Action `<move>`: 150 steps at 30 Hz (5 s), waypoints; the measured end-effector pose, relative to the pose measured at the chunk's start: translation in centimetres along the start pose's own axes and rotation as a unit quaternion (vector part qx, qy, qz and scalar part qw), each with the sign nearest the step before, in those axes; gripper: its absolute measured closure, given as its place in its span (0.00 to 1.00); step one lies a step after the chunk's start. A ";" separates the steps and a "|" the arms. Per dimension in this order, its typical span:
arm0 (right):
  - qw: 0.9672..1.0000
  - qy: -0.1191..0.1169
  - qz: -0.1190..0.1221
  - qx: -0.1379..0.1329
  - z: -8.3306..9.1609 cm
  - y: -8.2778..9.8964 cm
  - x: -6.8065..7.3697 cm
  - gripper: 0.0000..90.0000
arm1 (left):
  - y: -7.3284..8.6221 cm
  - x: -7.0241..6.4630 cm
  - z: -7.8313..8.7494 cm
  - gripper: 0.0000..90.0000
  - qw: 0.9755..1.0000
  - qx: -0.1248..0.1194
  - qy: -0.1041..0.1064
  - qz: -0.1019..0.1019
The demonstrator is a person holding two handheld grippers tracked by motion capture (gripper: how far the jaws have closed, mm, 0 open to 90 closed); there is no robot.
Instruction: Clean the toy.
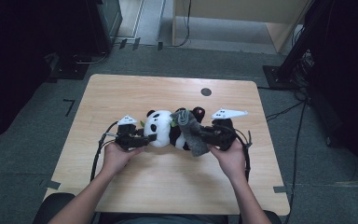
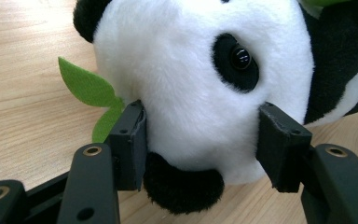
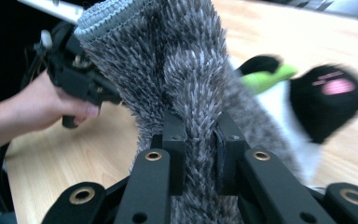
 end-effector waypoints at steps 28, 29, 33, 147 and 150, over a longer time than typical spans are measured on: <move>0.997 0.067 -0.032 0.004 2.7 1.5 -3.9 0.88 | -0.1 -0.1 0.1 0.47 1.000 0.002 0.001 -0.002; 0.998 0.064 -0.026 -0.003 2.9 1.1 -3.6 0.89 | -0.1 -0.1 0.1 0.47 1.000 0.002 0.001 -0.002; 0.999 0.039 0.012 -0.025 2.8 -1.4 -0.9 0.88 | -0.1 -0.2 0.1 0.47 1.000 0.001 0.000 0.000; 0.990 0.050 0.066 0.112 -6.5 2.6 1.2 0.90 | -0.3 -0.9 -0.9 0.55 1.000 0.005 -0.013 -0.013; 0.990 0.068 0.064 0.104 -5.1 2.7 0.8 0.89 | -0.3 -0.9 -0.9 0.55 1.000 0.006 -0.011 -0.011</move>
Point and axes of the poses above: each handheld gripper's, and its own axes: z roughly backward along the jaws, y roughly out of its underside, x roughly to its left, the point moved 3 cm from there along -z, roughly forward along the jaws, and after that the axes turned 14 degrees about z, right-handed, at the moved point
